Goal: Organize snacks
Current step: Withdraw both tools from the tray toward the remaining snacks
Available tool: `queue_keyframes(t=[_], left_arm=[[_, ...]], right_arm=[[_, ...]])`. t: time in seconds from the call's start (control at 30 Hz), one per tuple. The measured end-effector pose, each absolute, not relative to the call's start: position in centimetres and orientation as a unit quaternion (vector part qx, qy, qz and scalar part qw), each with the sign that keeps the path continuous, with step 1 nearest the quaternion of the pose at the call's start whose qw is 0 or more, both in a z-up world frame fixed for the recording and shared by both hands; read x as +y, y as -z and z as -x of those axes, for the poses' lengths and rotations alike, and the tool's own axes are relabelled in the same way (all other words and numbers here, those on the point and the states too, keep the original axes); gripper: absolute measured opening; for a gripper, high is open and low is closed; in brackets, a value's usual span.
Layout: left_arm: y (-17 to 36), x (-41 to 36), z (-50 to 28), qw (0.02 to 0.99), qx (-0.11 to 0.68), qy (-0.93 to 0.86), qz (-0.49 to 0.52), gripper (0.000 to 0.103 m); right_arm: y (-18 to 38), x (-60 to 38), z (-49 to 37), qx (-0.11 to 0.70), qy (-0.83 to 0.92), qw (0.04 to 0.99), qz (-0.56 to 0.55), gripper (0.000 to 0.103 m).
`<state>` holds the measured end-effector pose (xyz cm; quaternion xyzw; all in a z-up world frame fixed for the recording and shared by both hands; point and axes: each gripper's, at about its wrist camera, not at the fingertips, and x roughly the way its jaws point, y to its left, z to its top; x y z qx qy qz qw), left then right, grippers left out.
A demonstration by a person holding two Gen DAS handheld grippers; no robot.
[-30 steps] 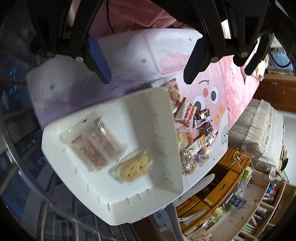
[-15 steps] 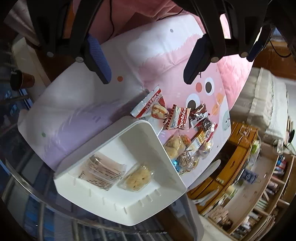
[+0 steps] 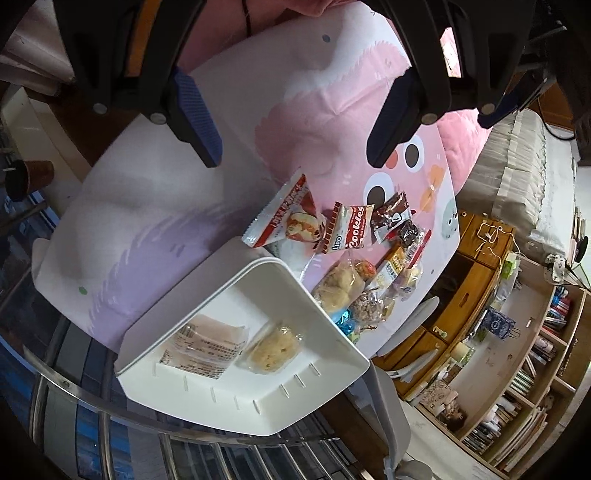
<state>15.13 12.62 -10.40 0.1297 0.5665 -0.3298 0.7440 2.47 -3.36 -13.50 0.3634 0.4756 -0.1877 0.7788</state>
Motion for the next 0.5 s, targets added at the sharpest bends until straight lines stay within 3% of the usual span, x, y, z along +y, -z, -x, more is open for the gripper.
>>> queue_keyframes(t=[0.5], left_arm=[[15.7,6.9,-20.7,0.684,0.630,0.328,-0.166,0.084]], right_arm=[[19.4,-5.3,-6.4,0.525,0.153,0.751,-0.370,0.085]])
